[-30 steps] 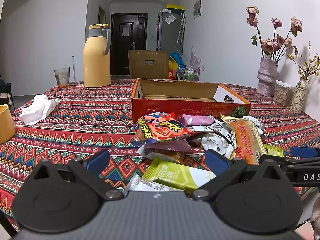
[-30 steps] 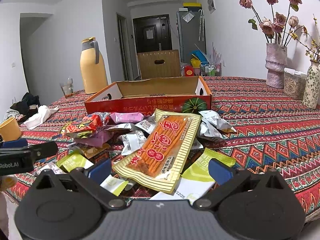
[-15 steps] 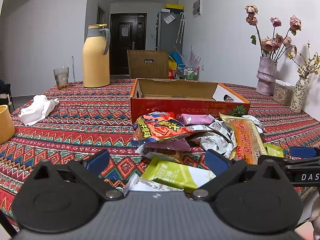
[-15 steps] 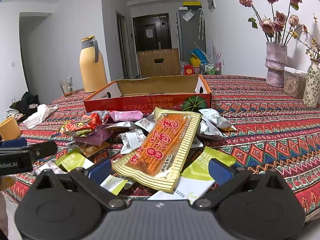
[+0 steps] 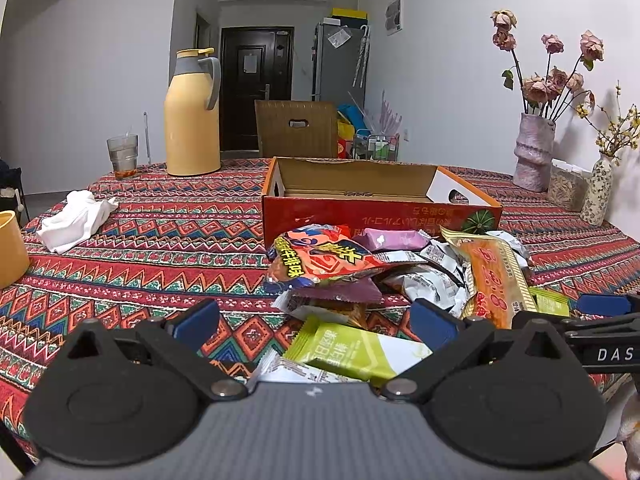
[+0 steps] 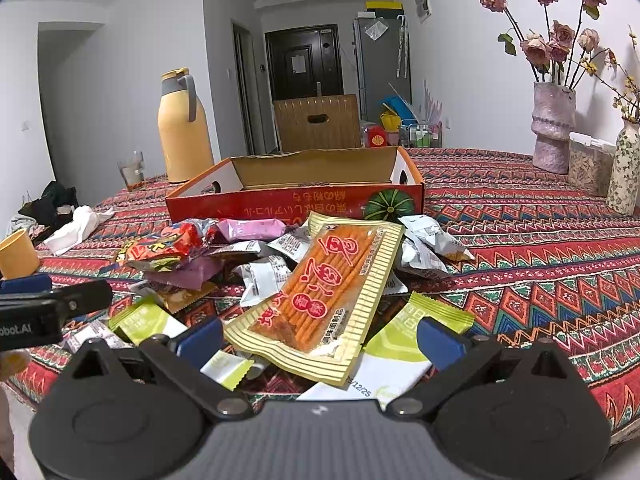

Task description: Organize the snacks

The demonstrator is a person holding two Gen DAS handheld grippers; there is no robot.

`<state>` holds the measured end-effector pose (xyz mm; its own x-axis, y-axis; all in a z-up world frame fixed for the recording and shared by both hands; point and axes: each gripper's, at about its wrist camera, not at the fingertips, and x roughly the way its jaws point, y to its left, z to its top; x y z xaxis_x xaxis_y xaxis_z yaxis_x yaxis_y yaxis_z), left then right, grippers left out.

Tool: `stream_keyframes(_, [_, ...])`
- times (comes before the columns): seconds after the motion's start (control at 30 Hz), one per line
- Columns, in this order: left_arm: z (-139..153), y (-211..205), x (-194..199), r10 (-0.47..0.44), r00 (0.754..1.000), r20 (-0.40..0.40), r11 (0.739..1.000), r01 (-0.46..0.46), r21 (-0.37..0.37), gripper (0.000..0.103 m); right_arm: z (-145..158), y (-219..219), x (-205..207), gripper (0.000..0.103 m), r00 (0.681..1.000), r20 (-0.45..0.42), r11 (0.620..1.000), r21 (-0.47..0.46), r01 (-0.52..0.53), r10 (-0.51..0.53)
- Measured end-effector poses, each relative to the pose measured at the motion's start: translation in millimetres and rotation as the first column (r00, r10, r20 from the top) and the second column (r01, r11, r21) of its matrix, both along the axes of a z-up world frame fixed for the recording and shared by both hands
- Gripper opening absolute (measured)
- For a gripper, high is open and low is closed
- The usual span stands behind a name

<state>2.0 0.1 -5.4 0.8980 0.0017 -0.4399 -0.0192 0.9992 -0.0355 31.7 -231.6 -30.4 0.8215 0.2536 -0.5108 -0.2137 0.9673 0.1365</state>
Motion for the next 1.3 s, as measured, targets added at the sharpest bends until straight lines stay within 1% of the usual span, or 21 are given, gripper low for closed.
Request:
stream_keyframes(0.17, [1.8,2.4,5.1,0.007,1.0,0.004,1.0,-0.007,0.001,0.103,2.0,1.3,5.7,0.103,1.0,-0.003,1.0,-0.007,0.005,-0.005])
stream_keyframes(0.4, [3.9,8.4,14.0,0.018,1.0,0.015,0.999,-0.017,-0.033,0.103,3.4,5.3,19.8,0.103,1.0,-0.016,1.0,-0.016,0.013,-0.013])
stream_keyframes(0.57, [4.9,11.8,19.1,0.025,0.999,0.02,1.0,-0.024,-0.02,0.103,2.4,10.0,33.6,0.103,0.999,-0.037,0.999,-0.024,0.026,-0.027])
stream_keyframes(0.67, [3.9,13.3,22.2,0.027,1.0,0.013,1.0,-0.027,-0.004,0.103,0.3,12.8,45.6,0.103,0.997,-0.059,0.998,-0.034,0.044,-0.046])
stream_keyframes(0.7, [3.2,13.8,22.8,0.028,1.0,0.014,0.999,-0.028,0.017,0.103,-0.3,13.9,49.6,0.103,0.996,-0.067,0.998,-0.038,0.05,-0.052])
stream_keyframes(0.8, [2.0,16.0,24.9,0.031,0.999,0.014,0.999,-0.031,0.026,0.103,-2.8,17.2,62.4,0.103,0.993,-0.095,0.996,-0.046,0.07,-0.074])
stream_keyframes(0.93, [-0.5,19.2,28.7,0.036,0.999,-0.01,0.999,-0.036,0.003,0.103,-6.0,23.4,76.5,0.096,0.988,-0.13,0.995,-0.055,0.081,-0.088])
stream_keyframes(0.97, [-0.8,19.9,29.3,0.036,0.999,-0.011,0.999,-0.036,0.001,0.103,-7.3,24.9,79.5,0.096,0.986,-0.138,0.995,-0.057,0.085,-0.092])
stream_keyframes(1.0, [-0.6,20.4,29.1,0.035,0.999,-0.005,0.999,-0.035,0.01,0.103,-8.6,25.9,81.2,0.095,0.985,-0.145,0.994,-0.058,0.09,-0.097])
stream_keyframes(1.1, [-0.7,22.7,30.1,0.034,0.999,0.001,0.999,-0.034,0.003,0.103,-11.6,28.3,84.4,0.086,0.982,-0.159,0.994,-0.055,0.095,-0.103])
stream_keyframes(1.2, [0.0,24.2,29.6,0.032,0.999,0.005,0.999,-0.032,-0.002,0.103,-12.6,29.0,85.9,0.083,0.978,-0.164,0.991,-0.056,0.119,-0.126])
stream_keyframes(1.27, [1.3,24.9,29.0,0.032,0.999,0.008,0.999,-0.032,0.005,0.103,-13.3,28.0,85.9,0.079,0.977,-0.172,0.992,-0.042,0.122,-0.127])
stream_keyframes(1.3, [1.5,25.5,29.2,0.031,0.999,0.008,0.999,-0.031,-0.005,0.103,-13.5,27.5,85.8,0.075,0.976,-0.176,0.992,-0.039,0.12,-0.125])
